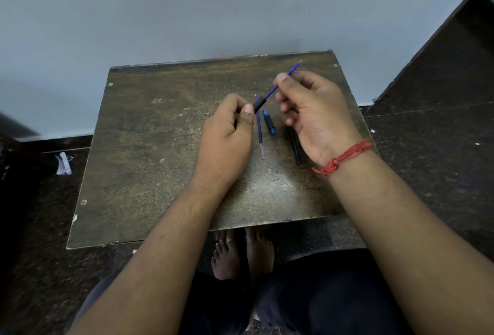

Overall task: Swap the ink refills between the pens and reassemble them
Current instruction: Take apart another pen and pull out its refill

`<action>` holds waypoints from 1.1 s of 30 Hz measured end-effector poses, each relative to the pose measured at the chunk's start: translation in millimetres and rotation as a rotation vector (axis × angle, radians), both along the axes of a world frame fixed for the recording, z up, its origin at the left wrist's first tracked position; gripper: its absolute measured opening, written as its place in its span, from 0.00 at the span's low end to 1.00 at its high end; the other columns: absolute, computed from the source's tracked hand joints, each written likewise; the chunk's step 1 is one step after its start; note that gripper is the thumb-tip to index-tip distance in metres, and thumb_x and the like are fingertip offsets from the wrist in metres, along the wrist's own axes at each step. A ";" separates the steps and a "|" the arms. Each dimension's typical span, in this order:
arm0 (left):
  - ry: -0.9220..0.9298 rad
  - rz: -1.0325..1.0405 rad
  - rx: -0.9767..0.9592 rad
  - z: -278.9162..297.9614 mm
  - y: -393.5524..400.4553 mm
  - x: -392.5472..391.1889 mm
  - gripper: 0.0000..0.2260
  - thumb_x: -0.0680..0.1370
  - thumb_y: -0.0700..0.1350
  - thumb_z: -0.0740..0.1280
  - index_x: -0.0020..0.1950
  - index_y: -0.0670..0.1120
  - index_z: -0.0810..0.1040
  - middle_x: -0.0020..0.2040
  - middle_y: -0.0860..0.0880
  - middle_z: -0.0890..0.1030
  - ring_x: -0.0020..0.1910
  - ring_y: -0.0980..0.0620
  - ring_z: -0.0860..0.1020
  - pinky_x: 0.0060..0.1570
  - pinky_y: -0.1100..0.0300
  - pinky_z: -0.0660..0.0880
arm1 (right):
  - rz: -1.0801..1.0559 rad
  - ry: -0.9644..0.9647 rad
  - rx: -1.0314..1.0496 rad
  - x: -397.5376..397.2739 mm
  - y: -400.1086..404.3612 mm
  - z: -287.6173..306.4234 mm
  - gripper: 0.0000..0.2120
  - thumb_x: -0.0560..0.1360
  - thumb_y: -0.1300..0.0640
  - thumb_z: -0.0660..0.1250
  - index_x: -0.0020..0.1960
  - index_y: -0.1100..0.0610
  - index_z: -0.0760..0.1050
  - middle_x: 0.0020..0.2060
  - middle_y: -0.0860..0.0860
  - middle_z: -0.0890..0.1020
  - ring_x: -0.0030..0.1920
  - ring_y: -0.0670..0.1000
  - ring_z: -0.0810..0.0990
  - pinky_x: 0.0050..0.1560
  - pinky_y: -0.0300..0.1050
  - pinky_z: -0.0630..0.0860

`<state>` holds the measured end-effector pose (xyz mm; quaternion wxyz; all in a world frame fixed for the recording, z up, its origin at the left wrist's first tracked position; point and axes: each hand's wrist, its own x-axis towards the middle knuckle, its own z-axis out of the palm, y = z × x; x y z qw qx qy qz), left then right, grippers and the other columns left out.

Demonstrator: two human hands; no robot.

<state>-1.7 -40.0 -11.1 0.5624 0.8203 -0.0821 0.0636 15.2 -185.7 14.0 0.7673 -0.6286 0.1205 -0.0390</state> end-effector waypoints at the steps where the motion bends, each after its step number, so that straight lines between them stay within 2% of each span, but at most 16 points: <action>1: 0.006 0.003 0.005 0.3 0.0 0.0 0.09 0.83 0.46 0.60 0.42 0.50 0.71 0.33 0.56 0.71 0.31 0.59 0.67 0.33 0.60 0.65 | -0.050 -0.010 0.040 1.3 -3.5 0.3 0.06 0.78 0.59 0.69 0.43 0.56 0.77 0.30 0.48 0.79 0.29 0.45 0.73 0.28 0.39 0.66; 6: 0.043 0.015 0.011 3.8 0.4 -1.2 0.11 0.84 0.46 0.60 0.41 0.52 0.70 0.33 0.56 0.71 0.32 0.59 0.67 0.32 0.63 0.65 | -0.290 -0.099 0.236 7.5 -28.0 2.8 0.08 0.82 0.58 0.64 0.43 0.55 0.74 0.34 0.51 0.80 0.30 0.47 0.76 0.28 0.39 0.69; 8: 0.052 0.022 -0.002 4.9 1.1 -1.6 0.11 0.84 0.47 0.59 0.41 0.53 0.70 0.34 0.53 0.71 0.32 0.58 0.67 0.33 0.61 0.66 | -0.371 -0.119 0.163 8.6 -37.1 2.5 0.09 0.82 0.58 0.63 0.43 0.55 0.74 0.34 0.51 0.80 0.30 0.47 0.76 0.28 0.40 0.69; 10: 0.057 0.027 -0.019 5.8 1.3 -2.0 0.11 0.84 0.47 0.59 0.41 0.53 0.70 0.34 0.51 0.71 0.32 0.56 0.68 0.35 0.57 0.67 | -0.428 -0.104 -0.096 10.0 -45.5 -0.4 0.08 0.81 0.57 0.64 0.43 0.54 0.75 0.34 0.49 0.79 0.31 0.46 0.76 0.30 0.42 0.72; 12: 0.062 0.029 -0.016 6.9 1.0 -2.6 0.12 0.84 0.47 0.59 0.41 0.53 0.70 0.34 0.51 0.72 0.33 0.55 0.68 0.35 0.56 0.67 | -0.386 -0.079 -0.475 9.5 -50.3 -3.1 0.06 0.79 0.53 0.66 0.44 0.52 0.76 0.36 0.47 0.79 0.36 0.47 0.78 0.38 0.43 0.78; 13: 0.062 0.030 -0.007 7.2 0.8 -3.0 0.12 0.84 0.47 0.59 0.41 0.54 0.69 0.34 0.51 0.72 0.33 0.55 0.68 0.35 0.57 0.67 | -0.323 -0.063 -0.657 8.7 -51.2 -4.6 0.05 0.79 0.51 0.66 0.45 0.51 0.77 0.37 0.46 0.79 0.38 0.46 0.79 0.41 0.39 0.77; 14: 0.061 0.031 -0.001 7.1 0.6 -3.0 0.12 0.84 0.47 0.59 0.41 0.54 0.69 0.34 0.51 0.72 0.33 0.56 0.68 0.35 0.57 0.67 | -0.248 -0.042 -0.814 7.4 -50.8 -5.7 0.05 0.79 0.50 0.66 0.47 0.51 0.77 0.38 0.45 0.78 0.39 0.45 0.78 0.40 0.33 0.73; 15: 0.059 0.033 0.003 7.1 0.5 -3.0 0.12 0.84 0.47 0.59 0.41 0.53 0.69 0.34 0.51 0.72 0.33 0.56 0.68 0.35 0.58 0.67 | -0.182 -0.014 -0.941 5.9 -50.0 -6.7 0.06 0.79 0.50 0.66 0.48 0.51 0.78 0.39 0.44 0.78 0.39 0.44 0.77 0.39 0.32 0.70; 20: 0.064 0.037 0.002 6.1 0.5 -2.7 0.11 0.84 0.47 0.59 0.41 0.52 0.69 0.35 0.52 0.72 0.33 0.57 0.68 0.33 0.63 0.66 | -0.044 0.076 -1.262 4.5 -43.2 -9.4 0.08 0.80 0.50 0.64 0.52 0.54 0.78 0.44 0.51 0.80 0.45 0.53 0.77 0.45 0.43 0.71; 24: 0.062 0.037 0.005 6.1 0.3 -2.4 0.11 0.84 0.47 0.59 0.41 0.53 0.69 0.35 0.51 0.72 0.33 0.57 0.68 0.33 0.62 0.65 | 0.010 0.120 -1.314 3.6 -38.8 -8.6 0.09 0.80 0.49 0.64 0.53 0.53 0.78 0.46 0.52 0.82 0.49 0.56 0.79 0.50 0.50 0.78; 30: 0.067 0.035 0.008 5.9 0.4 -2.8 0.12 0.84 0.46 0.59 0.41 0.53 0.69 0.35 0.52 0.72 0.33 0.58 0.67 0.32 0.65 0.65 | -0.023 0.116 -1.220 3.6 -42.6 -8.2 0.06 0.80 0.52 0.64 0.53 0.51 0.78 0.47 0.50 0.81 0.48 0.53 0.78 0.48 0.45 0.75; 33: 0.065 0.031 0.000 5.5 0.3 -3.0 0.12 0.84 0.46 0.59 0.40 0.53 0.69 0.34 0.52 0.71 0.32 0.57 0.67 0.32 0.64 0.65 | -0.082 0.120 -1.184 4.3 -46.7 -7.3 0.05 0.80 0.52 0.64 0.52 0.51 0.78 0.47 0.50 0.81 0.48 0.53 0.79 0.49 0.49 0.78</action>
